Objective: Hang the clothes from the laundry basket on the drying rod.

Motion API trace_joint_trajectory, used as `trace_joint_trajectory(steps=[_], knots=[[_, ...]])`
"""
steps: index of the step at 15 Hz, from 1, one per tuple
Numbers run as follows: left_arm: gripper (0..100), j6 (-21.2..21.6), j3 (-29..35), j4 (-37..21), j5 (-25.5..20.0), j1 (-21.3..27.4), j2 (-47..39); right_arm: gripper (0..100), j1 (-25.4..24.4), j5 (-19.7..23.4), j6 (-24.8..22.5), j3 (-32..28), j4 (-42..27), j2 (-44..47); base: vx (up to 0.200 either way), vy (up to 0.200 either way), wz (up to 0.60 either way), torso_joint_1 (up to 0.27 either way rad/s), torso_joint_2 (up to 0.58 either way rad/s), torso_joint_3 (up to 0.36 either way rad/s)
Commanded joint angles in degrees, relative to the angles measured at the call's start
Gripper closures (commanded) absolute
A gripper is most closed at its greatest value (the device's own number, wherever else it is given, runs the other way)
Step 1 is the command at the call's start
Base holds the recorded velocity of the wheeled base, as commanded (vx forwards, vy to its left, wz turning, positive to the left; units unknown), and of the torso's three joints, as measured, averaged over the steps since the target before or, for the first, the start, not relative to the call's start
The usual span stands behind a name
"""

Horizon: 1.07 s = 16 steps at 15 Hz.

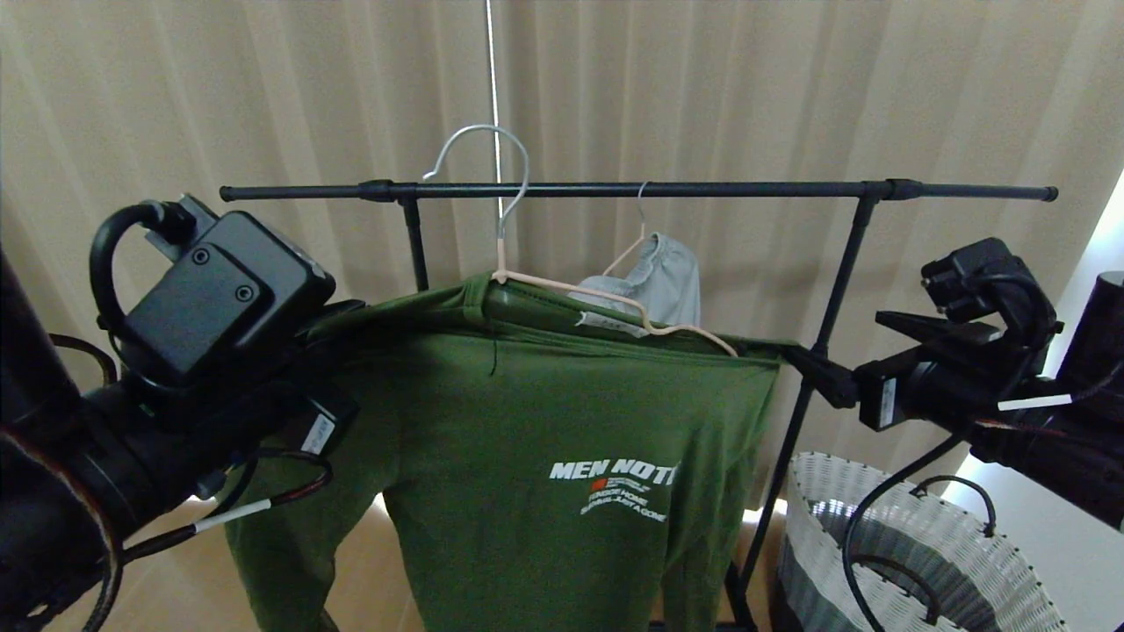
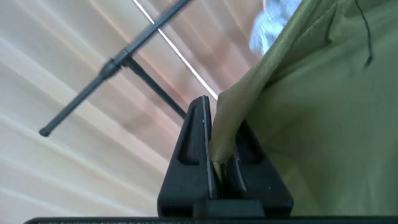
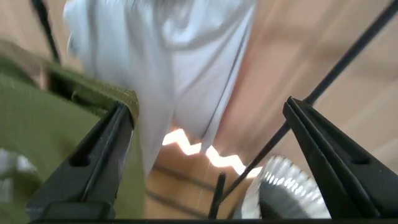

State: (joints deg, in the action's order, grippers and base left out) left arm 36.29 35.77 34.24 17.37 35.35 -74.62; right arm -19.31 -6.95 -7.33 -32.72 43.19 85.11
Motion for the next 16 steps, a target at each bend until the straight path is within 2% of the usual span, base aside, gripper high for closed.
trace_joint_trajectory(steps=[1,2,4,5,6,8,9,12,13,16], knots=[[100,0.8,-1.7,-0.1,0.0,-1.6,-0.2,0,-0.3,0.1,0.0,-1.8,0.2,-0.9,0.0,0.0,0.0,0.0,0.0,0.0],[100,1.8,-2.1,-0.1,0.0,-3.0,-0.4,0,-1.3,0.5,0.0,-2.2,0.2,-1.3,0.0,0.0,0.0,0.0,0.0,0.0],[100,2.1,-1.7,-0.1,0.2,-4.4,-0.9,0,-6.6,0.7,0.2,-2.1,0.1,-2.8,0.0,0.0,0.0,0.0,0.0,0.0],[100,2.1,-1.7,-0.1,0.2,-4.4,-0.9,0,-6.6,0.7,0.2,-2.1,0.1,-2.8,0.0,0.0,0.0,0.0,0.0,0.0],[100,1.6,-1.2,-0.1,0.8,-4.8,-1.5,0,-13.5,0.8,0.6,-2.0,0.8,-3.6,0.0,0.0,0.0,0.0,0.0,0.0],[100,0.2,-1.3,-0.1,1.6,-4.9,-1.9,0,-18.0,1.0,1.3,-1.8,1.1,-3.6,0.0,0.0,0.0,0.0,0.0,0.0],[100,-0.3,-1.3,-0.1,2.1,-4.9,-2.2,0,-18.7,1.2,2.1,-1.7,1.2,-3.6,0.0,0.0,0.0,0.0,0.0,0.0],[100,-5.8,-1.1,-0.1,4.8,-5.0,-4.7,0,-22.8,2.2,8.2,-0.9,1.1,-4.2,0.0,0.0,0.0,0.0,0.0,0.0],[100,-8.3,-1.0,-0.1,5.0,-5.0,-4.9,0,-23.1,3.0,9.1,0.0,1.2,-4.3,0.0,0.0,0.0,0.0,0.0,0.0],[100,-11.1,-0.9,-0.1,5.0,-5.0,-4.6,0,-23.1,4.7,9.0,4.0,3.8,-4.6,0.0,0.0,0.0,0.0,0.0,0.0]])
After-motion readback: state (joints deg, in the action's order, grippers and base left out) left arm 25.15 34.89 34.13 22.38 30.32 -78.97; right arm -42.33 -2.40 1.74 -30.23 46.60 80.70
